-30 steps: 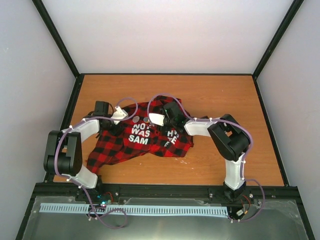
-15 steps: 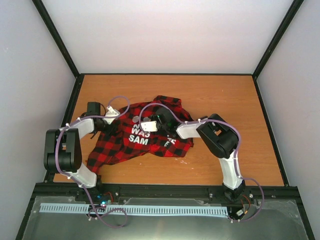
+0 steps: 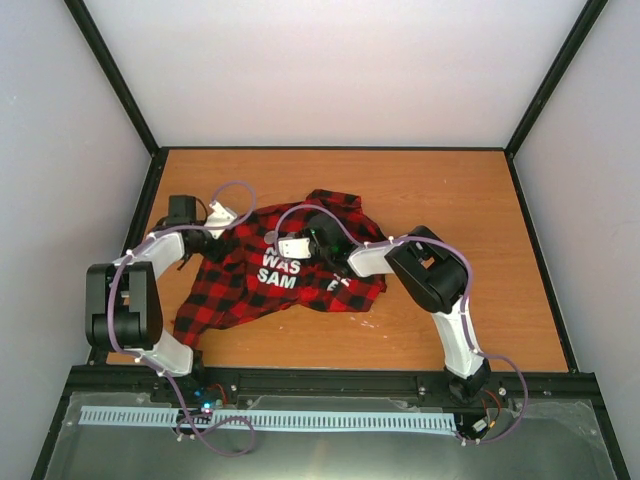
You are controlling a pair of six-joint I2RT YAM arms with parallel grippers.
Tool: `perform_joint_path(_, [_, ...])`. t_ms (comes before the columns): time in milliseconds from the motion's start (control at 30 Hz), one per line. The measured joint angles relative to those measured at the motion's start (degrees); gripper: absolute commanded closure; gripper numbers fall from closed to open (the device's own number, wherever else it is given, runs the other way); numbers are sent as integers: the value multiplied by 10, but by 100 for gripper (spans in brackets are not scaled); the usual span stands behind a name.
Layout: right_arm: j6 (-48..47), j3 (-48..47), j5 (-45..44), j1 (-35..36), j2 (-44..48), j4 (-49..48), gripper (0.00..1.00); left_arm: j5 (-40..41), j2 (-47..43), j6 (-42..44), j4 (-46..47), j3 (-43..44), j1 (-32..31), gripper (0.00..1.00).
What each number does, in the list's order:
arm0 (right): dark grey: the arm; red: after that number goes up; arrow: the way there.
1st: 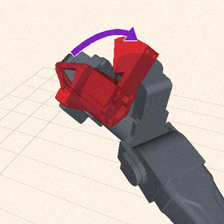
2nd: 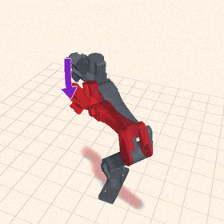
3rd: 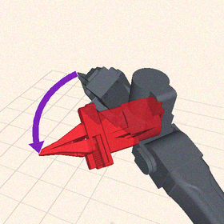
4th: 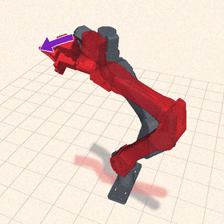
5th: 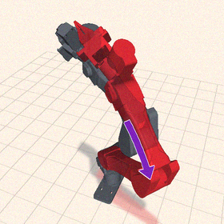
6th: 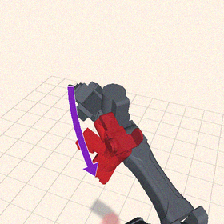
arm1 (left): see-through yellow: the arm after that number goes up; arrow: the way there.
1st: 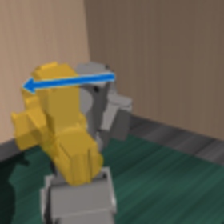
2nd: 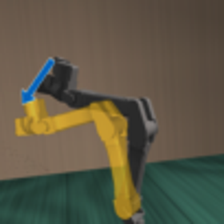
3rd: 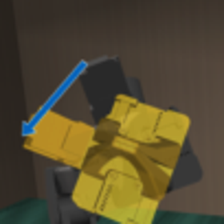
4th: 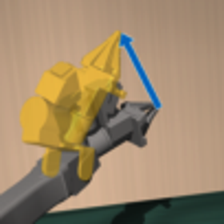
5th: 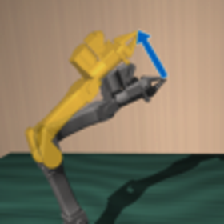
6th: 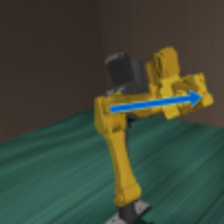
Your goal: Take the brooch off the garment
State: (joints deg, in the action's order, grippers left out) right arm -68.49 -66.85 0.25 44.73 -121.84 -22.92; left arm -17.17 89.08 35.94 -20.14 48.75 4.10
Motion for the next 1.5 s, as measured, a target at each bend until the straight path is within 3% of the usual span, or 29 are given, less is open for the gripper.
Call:
perform_joint_path(167, [20, 0, 0, 0, 2, -12, 96, -16, -4, 0, -14, 38, 0, 39])
perform_joint_path(200, [24, 0, 2, 0, 4, -10, 88, -18, -4, 0, -17, 43, 0, 40])
perform_joint_path(267, [29, 2, 5, 0, 9, -9, 57, -23, -6, 1, -24, 55, 0, 39])
perform_joint_path(300, [32, 6, 7, 0, 14, -9, 50, -25, -8, 2, -26, 57, 0, 39])
perform_joint_path(400, [33, 25, 14, -1, 32, -5, 44, -30, -15, 3, -35, 63, 0, 38])
perform_joint_path(800, [17, 4, 49, -13, 40, 87, 46, -39, -19, 4, -44, 63, 0, 38])
perform_joint_path(1300, [-5, -44, 43, -12, -4, 81, 46, -39, -19, 11, -54, 66, 0, 38])
perform_joint_path(1367, [-8, -49, 43, -12, -9, 82, 50, -39, -19, 11, -55, 71, 0, 39])
perform_joint_path(1500, [6, -86, 36, -12, -38, 87, 73, -39, -20, 11, -56, 73, 0, 38])
